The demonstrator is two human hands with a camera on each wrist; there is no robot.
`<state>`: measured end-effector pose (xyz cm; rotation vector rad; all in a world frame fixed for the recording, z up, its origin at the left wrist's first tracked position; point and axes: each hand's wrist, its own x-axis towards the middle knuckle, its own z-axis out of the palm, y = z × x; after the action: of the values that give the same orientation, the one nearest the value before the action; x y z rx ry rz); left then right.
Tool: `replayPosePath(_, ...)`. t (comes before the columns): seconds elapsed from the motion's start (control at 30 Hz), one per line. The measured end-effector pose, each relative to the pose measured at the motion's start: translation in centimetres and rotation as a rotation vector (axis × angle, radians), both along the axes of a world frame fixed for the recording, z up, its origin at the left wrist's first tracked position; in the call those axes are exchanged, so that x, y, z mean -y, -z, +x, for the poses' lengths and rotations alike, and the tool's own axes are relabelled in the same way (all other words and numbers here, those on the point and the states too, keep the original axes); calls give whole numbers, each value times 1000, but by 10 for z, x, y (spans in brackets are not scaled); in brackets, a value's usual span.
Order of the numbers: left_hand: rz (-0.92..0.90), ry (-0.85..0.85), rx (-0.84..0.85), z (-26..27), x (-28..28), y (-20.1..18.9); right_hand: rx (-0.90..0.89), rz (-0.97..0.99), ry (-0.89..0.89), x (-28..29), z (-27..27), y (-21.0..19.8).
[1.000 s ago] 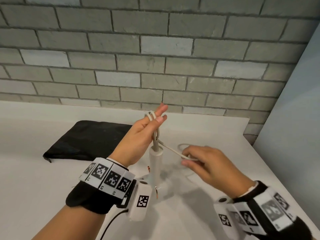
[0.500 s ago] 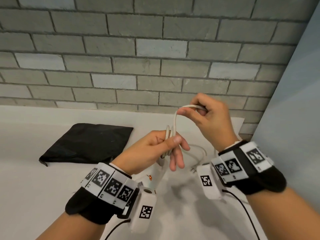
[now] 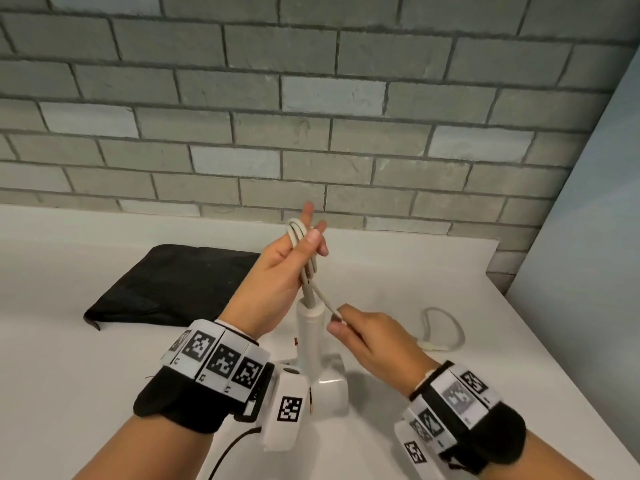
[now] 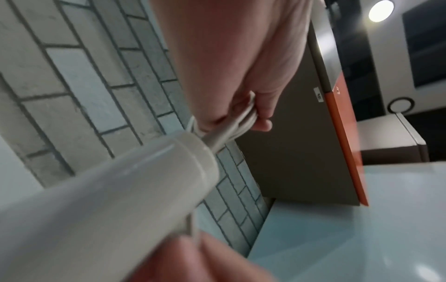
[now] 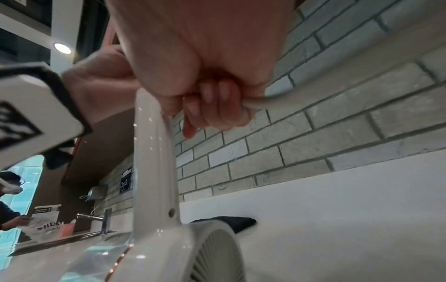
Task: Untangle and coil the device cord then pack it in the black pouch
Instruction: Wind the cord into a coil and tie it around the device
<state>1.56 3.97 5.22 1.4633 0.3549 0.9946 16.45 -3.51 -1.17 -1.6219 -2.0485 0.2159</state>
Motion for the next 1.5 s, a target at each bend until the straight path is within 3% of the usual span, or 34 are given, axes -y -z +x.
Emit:
replayPosePath(0.13,165,-145,-163,-4,-7,-3,-38,173,27,23,8,-12)
replayPosePath(0.27,334,-226,-319,-3,-2,-9,112,605,57,42,6,-47)
replayPosePath(0.37,383,-175,-385,-2,5,-12,140,797,50,47,5,-79)
replayPosePath(0.47,357,21,-415,-2,15,-18,111,875,69,40,9,-106)
replayPosePath(0.67,292,341,-351,-7,27,-15,43,729,156,11,12,-125)
replayPosePath(0.83,82,445,-176,-8,27,-13,32,545,152,-20,8,-93)
replayPosePath(0.93,23,361,-118,-7,25,-11,28,351,136,-28,3,-65)
replayPosePath(1.07,4,207,-27,-8,19,-8,162,68,123,-30,0,-33)
replayPosePath(1.17,-14,95,52,-9,7,-7,293,37,84,-22,-1,-16)
replayPosePath(1.3,-73,-22,144,-11,-9,-3,78,-37,-97,4,-3,-13)
replayPosePath(1.4,-2,-146,39,-13,-19,1,-95,-65,-192,21,-2,-24)
replayPosePath(1.5,127,-224,-143,-14,-20,-3,-204,138,-224,31,0,-51)
